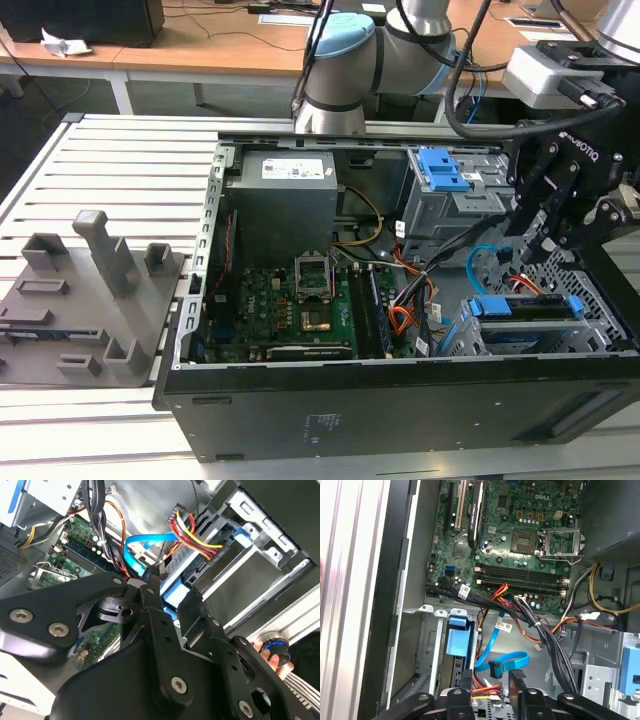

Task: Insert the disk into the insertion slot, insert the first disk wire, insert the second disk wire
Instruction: 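Insert the second disk wire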

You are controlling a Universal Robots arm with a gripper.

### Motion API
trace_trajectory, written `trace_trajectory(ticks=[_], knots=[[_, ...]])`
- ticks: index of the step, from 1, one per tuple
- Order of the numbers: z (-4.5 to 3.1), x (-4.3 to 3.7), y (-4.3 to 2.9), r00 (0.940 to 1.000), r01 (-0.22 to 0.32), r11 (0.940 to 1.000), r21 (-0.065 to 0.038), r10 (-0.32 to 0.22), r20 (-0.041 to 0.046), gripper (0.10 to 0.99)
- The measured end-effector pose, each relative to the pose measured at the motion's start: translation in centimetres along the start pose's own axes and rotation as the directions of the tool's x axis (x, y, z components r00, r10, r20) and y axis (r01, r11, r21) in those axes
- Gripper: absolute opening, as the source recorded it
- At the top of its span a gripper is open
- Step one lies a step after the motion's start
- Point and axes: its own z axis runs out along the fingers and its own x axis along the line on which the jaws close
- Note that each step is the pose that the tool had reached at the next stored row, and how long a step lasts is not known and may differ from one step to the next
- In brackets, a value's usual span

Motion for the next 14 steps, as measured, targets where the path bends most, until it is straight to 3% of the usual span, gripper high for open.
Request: trace_trajectory(ticks=[3,8,12,14], knots=[[0.52,-0.10,0.64,1.0000,0.004,1.0000,0.000,-0.004,0.0000,0.420],[1.59,-0.16,0.86,0.9996,0.028,0.9996,0.001,-0.028,-0.0011,0.420],[1.72,-0.16,0.87,0.9996,0.029,0.9996,0.001,-0.029,-0.0012,0.420],[1.73,-0.16,0.86,0.9996,0.029,0.9996,0.001,-0.029,-0.0012,0.341]])
